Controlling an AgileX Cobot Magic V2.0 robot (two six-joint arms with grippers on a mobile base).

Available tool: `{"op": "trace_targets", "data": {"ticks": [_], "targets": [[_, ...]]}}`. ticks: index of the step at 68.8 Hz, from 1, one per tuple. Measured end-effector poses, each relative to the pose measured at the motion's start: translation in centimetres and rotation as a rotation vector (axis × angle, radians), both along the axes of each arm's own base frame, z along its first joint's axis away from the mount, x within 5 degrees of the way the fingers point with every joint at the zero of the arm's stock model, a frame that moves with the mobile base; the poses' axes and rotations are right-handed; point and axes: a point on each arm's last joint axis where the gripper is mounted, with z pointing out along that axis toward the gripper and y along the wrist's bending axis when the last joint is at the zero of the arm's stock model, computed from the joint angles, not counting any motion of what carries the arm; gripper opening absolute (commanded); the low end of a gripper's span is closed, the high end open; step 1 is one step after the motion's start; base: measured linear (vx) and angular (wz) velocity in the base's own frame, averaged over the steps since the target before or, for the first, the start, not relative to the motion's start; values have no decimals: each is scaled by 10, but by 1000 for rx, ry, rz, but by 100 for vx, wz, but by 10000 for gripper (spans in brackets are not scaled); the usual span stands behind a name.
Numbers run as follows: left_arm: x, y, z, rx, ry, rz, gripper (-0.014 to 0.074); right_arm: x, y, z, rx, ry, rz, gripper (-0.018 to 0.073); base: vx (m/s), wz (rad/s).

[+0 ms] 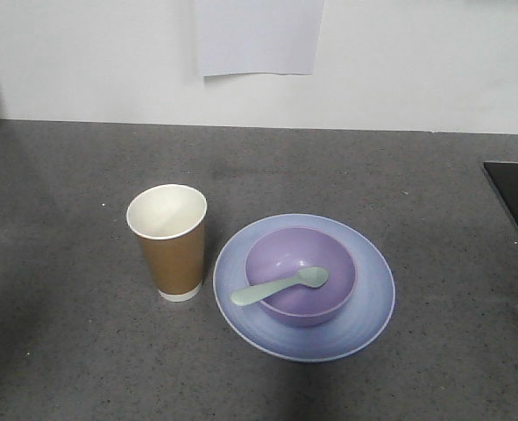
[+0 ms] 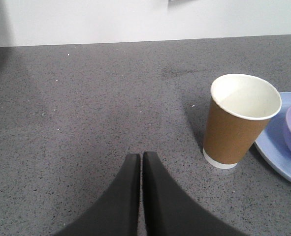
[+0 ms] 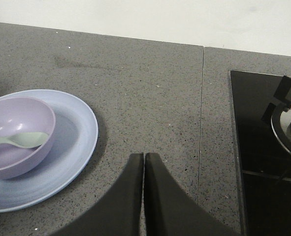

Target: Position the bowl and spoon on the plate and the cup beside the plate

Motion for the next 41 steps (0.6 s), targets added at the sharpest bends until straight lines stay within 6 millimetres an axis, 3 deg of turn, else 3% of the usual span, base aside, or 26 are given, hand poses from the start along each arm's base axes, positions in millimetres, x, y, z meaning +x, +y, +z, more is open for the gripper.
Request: {"op": "trace_targets", "data": {"ticks": [41], "targets": [[2, 0, -2, 15, -22, -1, -7, 0, 0, 0, 0, 0, 0, -11, 0, 0]]}}
